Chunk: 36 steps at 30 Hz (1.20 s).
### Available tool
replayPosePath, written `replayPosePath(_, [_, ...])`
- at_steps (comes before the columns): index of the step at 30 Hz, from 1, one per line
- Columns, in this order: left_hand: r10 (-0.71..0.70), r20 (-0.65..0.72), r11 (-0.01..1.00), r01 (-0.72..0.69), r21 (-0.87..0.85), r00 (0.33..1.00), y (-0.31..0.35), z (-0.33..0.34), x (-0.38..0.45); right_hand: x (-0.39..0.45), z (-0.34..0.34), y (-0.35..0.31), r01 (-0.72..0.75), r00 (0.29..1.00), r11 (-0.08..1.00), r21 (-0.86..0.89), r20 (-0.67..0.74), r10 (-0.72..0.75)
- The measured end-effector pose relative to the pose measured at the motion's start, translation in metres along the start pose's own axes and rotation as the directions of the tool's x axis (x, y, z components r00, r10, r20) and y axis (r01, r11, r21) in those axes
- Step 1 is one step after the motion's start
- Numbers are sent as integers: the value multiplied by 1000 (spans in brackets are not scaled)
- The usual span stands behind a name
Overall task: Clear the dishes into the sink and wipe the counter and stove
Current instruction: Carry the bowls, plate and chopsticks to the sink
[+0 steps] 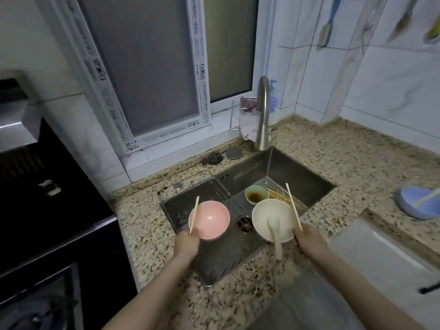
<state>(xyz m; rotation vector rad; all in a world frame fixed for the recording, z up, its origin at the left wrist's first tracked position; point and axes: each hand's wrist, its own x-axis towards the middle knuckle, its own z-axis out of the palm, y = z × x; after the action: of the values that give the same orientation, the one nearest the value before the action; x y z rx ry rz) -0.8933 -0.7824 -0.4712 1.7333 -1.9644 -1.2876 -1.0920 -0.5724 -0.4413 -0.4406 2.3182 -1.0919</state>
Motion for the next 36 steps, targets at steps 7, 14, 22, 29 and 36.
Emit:
replayPosePath(7, [-174, -20, 983, 172, -68, 985, 37, 48, 23, 71, -24, -2, 86, 984, 988, -125, 165, -64])
replayPosePath(14, [-204, -46, 979, 203, -24, 978, 40, 58, 54, 104, -2, -14, 39, 955, 993, -107, 295, -6])
replayPosePath(22, [-286, 25, 955, 284, 81, 958, 25, 64, 116, 139, 35, -39, -121, 953, 993, -11, 278, 119])
replayPosePath(29, [-344, 42, 934, 337, 123, 938, 15, 78, 147, 167, 56, -49, -154, 952, 986, -59, 258, 164])
replayPosePath(36, [-398, 204, 594, 421, -685, 894, 2, 78, 202, 169, 75, -57, -158, 940, 987, -17, 304, 155])
